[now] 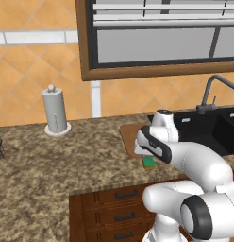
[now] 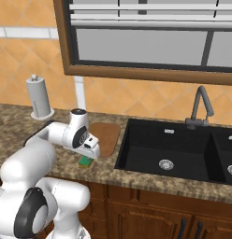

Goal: Pick up the sponge from the counter and clean the cutting board by briefly scrubbing or pressing down on the cutting board. Once finished, release the sponge.

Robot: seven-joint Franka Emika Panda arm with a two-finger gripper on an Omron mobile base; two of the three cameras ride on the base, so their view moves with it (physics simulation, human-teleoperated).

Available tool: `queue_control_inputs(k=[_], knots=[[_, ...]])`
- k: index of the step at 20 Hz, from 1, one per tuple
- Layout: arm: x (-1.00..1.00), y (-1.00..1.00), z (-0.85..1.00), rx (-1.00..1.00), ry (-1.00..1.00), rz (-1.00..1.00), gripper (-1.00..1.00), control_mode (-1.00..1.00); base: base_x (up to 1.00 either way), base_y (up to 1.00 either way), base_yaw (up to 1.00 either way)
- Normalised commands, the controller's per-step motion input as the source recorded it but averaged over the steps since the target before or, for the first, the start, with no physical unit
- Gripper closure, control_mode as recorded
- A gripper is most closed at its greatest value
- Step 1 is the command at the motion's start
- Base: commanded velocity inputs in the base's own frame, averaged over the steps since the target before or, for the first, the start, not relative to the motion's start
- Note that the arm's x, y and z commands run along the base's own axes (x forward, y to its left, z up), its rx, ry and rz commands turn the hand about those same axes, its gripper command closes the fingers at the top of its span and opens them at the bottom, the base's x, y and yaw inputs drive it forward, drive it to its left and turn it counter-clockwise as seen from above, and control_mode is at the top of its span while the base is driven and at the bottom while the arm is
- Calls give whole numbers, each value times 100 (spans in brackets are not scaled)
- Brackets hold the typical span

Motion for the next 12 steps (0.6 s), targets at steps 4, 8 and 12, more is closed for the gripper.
queue_control_inputs(k=[4,8,12], knots=[[2,0,0,0,0,0,-100,-100,0,0,0],[4,-11,0,0,0,5,-100,-100,0,0,0],[14,-5,-4,0,4,13,-100,-100,0,0,0]])
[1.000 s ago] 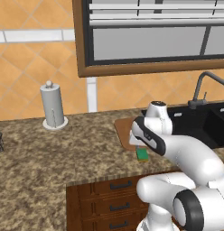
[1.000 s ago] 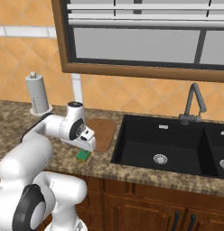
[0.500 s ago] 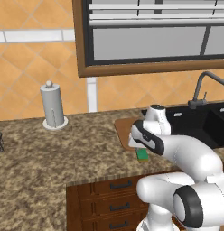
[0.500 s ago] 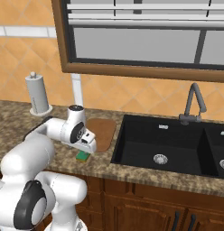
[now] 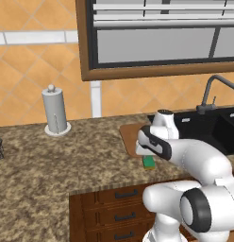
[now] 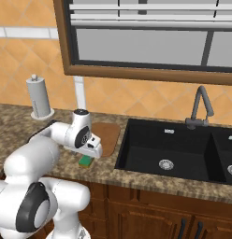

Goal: Pick up the sponge from the counter and clean the cutting board by briefly scrubbing or pressing down on the cutting board. Once finished, release the sponge.

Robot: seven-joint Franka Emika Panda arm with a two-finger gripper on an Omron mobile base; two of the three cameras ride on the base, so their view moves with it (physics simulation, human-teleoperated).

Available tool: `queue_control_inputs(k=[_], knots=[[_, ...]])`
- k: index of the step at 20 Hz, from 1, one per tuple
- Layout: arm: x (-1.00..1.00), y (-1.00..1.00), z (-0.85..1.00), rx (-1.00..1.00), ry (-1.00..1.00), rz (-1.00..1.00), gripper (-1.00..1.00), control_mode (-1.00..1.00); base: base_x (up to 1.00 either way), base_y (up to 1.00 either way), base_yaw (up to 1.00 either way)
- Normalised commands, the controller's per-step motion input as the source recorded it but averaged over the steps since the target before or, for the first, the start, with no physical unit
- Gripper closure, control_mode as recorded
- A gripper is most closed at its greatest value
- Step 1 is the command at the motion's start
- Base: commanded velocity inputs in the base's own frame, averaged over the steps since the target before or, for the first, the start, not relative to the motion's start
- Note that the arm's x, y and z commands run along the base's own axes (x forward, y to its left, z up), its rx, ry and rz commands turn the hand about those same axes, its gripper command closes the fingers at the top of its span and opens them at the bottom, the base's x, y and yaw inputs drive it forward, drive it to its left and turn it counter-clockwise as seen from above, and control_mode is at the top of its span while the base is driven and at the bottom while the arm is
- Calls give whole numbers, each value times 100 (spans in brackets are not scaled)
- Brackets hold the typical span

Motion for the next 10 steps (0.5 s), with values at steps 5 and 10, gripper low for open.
queue_control_inputs(k=[5,10], knots=[[0,0,0,0,1,1,-100,-100,0,0,0],[5,0,-10,0,0,0,-100,-100,0,0,0]])
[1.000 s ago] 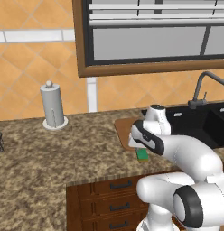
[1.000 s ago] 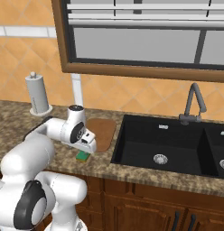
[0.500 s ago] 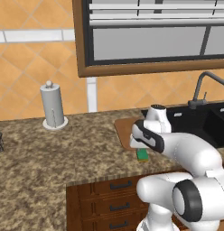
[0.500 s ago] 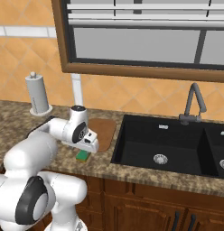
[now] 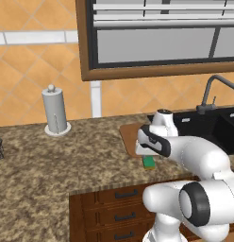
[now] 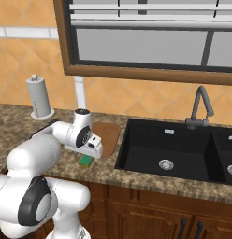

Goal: Pick up the sponge from the counter and clean the cutting board by briefly scrubbing or pressing down on the cutting board. Once finished, release the sponge.

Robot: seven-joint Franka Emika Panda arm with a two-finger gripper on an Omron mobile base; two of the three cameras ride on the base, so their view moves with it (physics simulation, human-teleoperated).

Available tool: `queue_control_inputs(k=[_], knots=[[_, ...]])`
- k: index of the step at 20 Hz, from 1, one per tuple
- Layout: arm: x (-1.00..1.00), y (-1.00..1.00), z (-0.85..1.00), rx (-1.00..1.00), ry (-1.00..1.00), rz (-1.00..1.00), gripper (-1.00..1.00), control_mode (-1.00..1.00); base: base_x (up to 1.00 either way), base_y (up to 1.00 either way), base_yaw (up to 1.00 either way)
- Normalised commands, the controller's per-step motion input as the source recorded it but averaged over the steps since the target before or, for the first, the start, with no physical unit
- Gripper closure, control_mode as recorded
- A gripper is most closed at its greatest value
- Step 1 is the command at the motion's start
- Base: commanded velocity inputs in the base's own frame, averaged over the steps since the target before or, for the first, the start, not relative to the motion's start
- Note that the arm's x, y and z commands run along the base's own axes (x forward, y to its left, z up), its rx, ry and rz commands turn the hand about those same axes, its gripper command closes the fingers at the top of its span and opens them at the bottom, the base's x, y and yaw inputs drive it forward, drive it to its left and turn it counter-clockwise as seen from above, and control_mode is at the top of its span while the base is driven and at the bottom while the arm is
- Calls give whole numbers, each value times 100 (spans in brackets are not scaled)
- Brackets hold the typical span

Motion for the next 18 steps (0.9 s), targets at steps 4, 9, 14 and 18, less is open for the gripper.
queue_control_inputs(k=[4,9,14,18], knots=[[19,0,-6,0,0,0,-100,-100,0,0,0],[19,0,-8,0,0,0,-100,-100,0,0,0],[0,0,-22,0,0,0,-100,-100,0,0,0],[0,0,-24,0,0,0,-100,-100,0,0,0]])
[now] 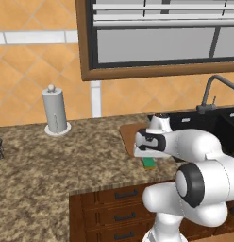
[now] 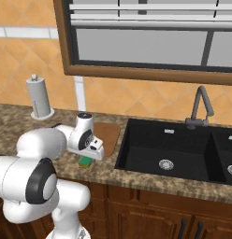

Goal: Pick up the sponge from the counter and clean the cutting board by briefly scrubbing or pressing down on the cutting board. Once finished, release the sponge.

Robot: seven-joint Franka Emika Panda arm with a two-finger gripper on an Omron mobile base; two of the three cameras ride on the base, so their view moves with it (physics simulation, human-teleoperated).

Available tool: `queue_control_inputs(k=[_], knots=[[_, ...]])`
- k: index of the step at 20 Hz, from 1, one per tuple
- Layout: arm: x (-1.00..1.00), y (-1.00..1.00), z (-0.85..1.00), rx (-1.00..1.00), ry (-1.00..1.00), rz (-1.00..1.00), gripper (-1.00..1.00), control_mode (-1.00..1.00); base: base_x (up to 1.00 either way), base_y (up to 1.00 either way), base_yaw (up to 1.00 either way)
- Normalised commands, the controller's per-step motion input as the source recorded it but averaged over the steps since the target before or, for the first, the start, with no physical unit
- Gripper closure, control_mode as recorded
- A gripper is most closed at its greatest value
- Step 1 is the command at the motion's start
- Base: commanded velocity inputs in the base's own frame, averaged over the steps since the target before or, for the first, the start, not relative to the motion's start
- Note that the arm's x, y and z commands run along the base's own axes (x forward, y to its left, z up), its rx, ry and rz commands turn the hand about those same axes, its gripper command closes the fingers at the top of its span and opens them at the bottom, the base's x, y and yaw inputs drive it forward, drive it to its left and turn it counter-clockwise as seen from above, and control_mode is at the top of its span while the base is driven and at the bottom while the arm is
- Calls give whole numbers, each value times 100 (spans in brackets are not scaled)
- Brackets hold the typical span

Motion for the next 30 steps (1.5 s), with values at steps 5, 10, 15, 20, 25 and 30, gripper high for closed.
queue_control_inputs(k=[5,10,15,20,25,30], knots=[[5,0,-15,0,0,0,-100,-100,0,0,0],[14,0,-12,0,0,0,-100,-100,0,0,0],[17,0,-14,0,0,0,-100,-100,0,0,0],[12,0,-17,0,0,0,-100,-100,0,0,0],[8,1,-14,0,0,0,-100,-100,0,0,0],[8,20,-19,0,0,0,100,-100,0,0,0]])
